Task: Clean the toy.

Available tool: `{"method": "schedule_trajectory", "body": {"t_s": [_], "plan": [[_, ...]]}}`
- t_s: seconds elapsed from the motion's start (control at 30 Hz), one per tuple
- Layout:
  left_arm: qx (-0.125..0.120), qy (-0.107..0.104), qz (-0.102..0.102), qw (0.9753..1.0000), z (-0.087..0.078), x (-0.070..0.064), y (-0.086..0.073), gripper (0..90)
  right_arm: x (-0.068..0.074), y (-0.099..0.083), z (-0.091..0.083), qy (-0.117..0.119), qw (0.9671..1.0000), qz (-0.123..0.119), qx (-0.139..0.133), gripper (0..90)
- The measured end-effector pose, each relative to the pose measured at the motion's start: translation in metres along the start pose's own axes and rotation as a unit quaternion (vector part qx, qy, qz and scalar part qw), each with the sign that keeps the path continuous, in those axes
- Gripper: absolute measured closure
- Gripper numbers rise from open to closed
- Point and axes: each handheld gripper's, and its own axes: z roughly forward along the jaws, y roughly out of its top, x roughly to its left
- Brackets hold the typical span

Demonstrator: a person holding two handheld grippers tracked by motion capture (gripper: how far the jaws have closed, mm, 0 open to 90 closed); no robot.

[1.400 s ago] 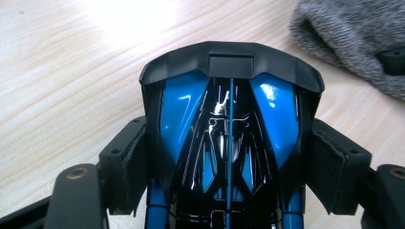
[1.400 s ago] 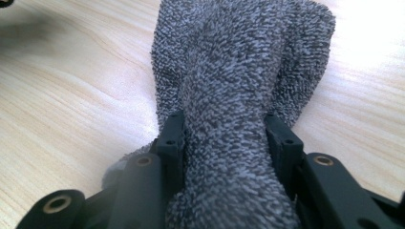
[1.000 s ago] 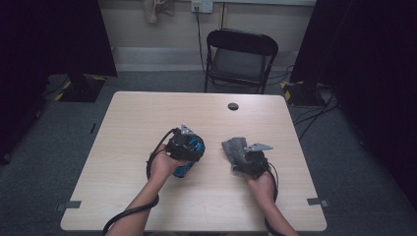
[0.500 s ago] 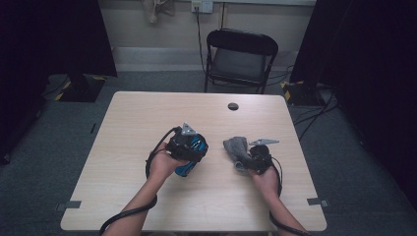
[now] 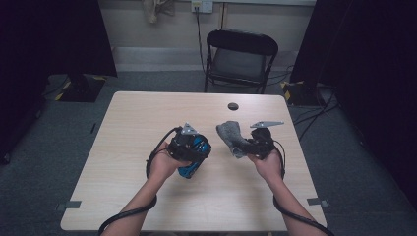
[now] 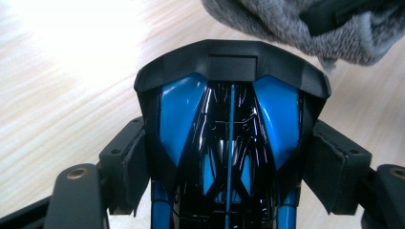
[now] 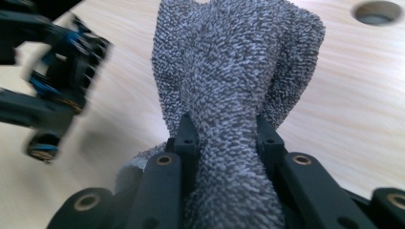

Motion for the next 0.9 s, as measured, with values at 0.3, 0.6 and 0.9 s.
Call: {"method": "schedule_trajectory", "body": {"t_s": [0.3,0.6,0.9], "plan": [[0.002,-0.013,0.018,0.9998,-0.001,-0.011,0.007,25.6,0.025,0.026,0.012,0.04,0.9979,-0.048,0.019,70.9],[0.009,0.001,0.018,0.9998,0.0,-0.004,0.008,25.6,0.035,0.027,0.014,0.077,0.9941,-0.068,0.035,70.8],[0.008,0.014,0.01,0.9998,0.001,0.002,0.008,25.6,0.037,0.016,0.009,0.096,0.9922,-0.068,0.041,70.6]]}}
